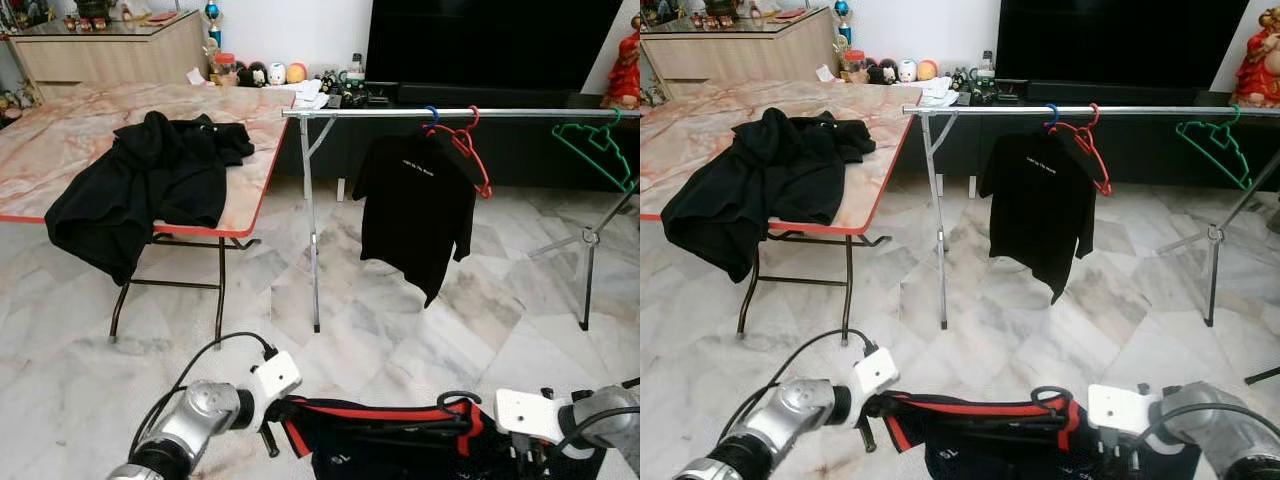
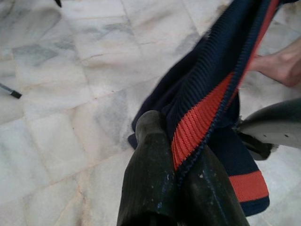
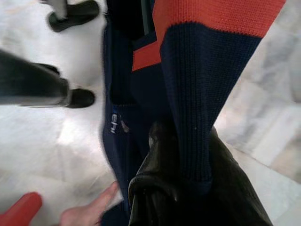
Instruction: Hang hanger
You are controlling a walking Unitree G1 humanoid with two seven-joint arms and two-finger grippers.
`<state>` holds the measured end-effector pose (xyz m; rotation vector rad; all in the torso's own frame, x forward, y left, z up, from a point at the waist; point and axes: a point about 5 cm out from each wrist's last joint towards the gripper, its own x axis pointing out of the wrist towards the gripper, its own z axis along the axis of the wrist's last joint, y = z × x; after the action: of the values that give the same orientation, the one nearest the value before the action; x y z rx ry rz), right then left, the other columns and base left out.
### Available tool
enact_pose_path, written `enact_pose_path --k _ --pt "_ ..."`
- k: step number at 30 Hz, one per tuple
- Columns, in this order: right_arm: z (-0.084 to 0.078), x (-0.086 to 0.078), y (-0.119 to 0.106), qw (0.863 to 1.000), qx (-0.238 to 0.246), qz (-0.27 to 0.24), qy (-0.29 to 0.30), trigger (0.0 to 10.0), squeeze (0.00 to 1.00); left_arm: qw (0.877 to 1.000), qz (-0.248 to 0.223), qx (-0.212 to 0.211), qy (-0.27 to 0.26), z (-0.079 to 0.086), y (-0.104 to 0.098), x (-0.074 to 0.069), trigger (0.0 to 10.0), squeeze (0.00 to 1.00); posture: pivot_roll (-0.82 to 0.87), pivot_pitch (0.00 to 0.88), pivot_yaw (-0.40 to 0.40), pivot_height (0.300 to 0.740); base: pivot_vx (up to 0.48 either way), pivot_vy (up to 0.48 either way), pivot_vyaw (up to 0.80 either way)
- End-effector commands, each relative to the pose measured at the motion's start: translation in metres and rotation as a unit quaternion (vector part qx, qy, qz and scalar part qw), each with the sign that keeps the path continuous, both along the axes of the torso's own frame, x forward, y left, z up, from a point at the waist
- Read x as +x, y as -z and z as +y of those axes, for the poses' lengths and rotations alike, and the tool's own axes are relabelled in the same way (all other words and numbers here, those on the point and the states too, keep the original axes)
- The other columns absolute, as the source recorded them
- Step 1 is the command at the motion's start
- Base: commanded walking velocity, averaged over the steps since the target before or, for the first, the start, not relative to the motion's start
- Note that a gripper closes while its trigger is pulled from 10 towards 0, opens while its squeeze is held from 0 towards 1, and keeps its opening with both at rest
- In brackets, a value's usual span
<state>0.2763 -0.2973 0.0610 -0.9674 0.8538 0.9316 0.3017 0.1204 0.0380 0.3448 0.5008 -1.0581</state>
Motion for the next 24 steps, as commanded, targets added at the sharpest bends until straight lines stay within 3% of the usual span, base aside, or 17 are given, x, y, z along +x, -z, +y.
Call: enact_pose_path --k 1,7,10,14,17,24 --pt "-0.018 -0.004 0.0 0.998 -0.036 -0.001 0.042 0.0 0.0 1.0 0.008 0.014 -0.009 0.017 -0.003 0.002 10.0 0.0 -0.07 0.037 0.047 0.74 0.0 0.0 0.0" --pt "-0.01 -0.003 0.012 0.996 -0.037 -0.022 0.075 0.0 0.0 1.0 0.008 0.008 0.024 0.012 -0.01 0.0 10.0 0.0 -0.07 0.034 0.047 0.74 0.0 0.0 0.0" --pt "0.006 -0.002 0.022 0.992 0.028 -0.022 0.118 0.0 0.0 1.0 0.004 -0.013 0.023 0.008 -0.016 0.002 10.0 0.0 -0.06 0.031 0.047 0.74 0.0 0.0 0.0" --pt "0.022 -0.004 0.035 0.99 0.056 -0.023 0.13 0.0 0.0 0.998 0.006 -0.046 0.031 0.001 -0.024 0.003 10.0 0.0 -0.05 0.025 0.044 0.74 0.0 0.0 0.0" --pt "0.048 0.0 0.045 0.978 0.127 -0.024 0.166 0.0 0.0 0.996 0.009 -0.074 0.057 -0.009 -0.032 0.0 10.0 0.0 -0.04 0.014 0.047 0.74 0.0 0.0 0.0" --pt "0.067 0.008 0.047 0.963 0.172 -0.035 0.205 0.0 0.0 0.992 0.009 -0.106 0.075 -0.017 -0.041 -0.005 10.0 0.0 -0.04 0.003 0.045 0.74 0.0 0.0 0.0"
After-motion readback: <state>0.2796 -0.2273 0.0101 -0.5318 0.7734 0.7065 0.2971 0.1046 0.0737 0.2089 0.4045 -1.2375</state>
